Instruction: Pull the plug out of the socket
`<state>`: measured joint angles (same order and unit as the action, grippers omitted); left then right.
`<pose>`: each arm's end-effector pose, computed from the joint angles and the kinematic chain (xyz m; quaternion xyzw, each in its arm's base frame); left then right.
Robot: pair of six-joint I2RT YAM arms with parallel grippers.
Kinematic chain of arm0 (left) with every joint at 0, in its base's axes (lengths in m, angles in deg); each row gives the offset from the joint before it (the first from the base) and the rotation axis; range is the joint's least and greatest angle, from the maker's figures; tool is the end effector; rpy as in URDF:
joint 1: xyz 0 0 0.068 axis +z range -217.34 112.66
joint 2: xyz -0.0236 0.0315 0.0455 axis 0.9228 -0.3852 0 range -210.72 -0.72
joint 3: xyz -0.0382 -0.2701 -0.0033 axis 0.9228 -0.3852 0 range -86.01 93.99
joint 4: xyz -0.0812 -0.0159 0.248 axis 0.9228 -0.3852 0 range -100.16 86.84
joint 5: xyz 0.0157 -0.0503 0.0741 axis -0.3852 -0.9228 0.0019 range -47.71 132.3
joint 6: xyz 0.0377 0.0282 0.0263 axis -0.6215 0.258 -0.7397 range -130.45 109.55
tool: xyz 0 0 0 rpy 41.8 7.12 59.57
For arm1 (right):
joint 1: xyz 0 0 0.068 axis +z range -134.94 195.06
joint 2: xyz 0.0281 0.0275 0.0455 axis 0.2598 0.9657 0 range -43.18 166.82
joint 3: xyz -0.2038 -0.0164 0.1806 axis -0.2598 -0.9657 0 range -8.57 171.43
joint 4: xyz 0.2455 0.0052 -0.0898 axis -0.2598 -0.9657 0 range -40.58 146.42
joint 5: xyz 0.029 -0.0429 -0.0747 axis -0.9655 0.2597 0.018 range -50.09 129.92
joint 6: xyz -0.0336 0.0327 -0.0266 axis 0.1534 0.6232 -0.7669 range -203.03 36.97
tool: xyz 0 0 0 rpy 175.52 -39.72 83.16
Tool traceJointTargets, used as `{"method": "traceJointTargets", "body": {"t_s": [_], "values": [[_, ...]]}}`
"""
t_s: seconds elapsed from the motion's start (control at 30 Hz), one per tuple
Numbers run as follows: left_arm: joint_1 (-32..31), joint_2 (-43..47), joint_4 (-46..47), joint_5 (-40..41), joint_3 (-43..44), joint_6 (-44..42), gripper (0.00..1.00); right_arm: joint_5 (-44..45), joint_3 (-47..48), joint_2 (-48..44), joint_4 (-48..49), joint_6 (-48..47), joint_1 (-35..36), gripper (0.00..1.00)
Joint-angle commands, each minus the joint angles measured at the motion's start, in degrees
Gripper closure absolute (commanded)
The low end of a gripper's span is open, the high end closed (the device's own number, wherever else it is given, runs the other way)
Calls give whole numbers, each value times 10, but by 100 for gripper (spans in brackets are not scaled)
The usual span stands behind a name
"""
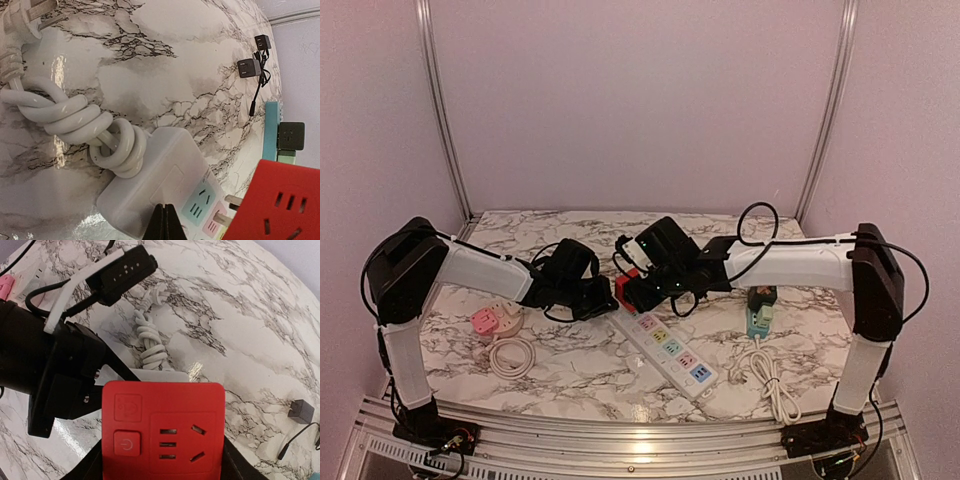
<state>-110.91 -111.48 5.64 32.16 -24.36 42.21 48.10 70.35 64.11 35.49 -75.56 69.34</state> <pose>0.2874 -0.2819 0.1439 -0.0347 0.9040 -0.3651 0.2198 0.2457 0.3329 0.2191 -0.3488 0.8681 0.1206 0.3320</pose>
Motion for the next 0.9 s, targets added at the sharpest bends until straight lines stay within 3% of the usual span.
{"method": "traceJointTargets", "body": {"t_s": [0.0, 0.17, 0.37, 0.6, 0.87], "values": [[-2, -43, -147, 29, -41, -3, 100, 30, 9, -45, 48, -6, 6, 83], [-2, -31, -150, 30, -41, -8, 100, 21, 17, -47, 33, 10, -16, 84], [-4, -4, -159, 23, -9, -29, 100, -50, 33, -43, 44, 31, -74, 84], [-9, 46, -218, 25, 78, -70, 100, -154, 111, 24, 56, 67, -146, 85], [-8, 152, -276, 78, 71, -99, 100, -258, 202, 118, 65, 130, -210, 85]]}}
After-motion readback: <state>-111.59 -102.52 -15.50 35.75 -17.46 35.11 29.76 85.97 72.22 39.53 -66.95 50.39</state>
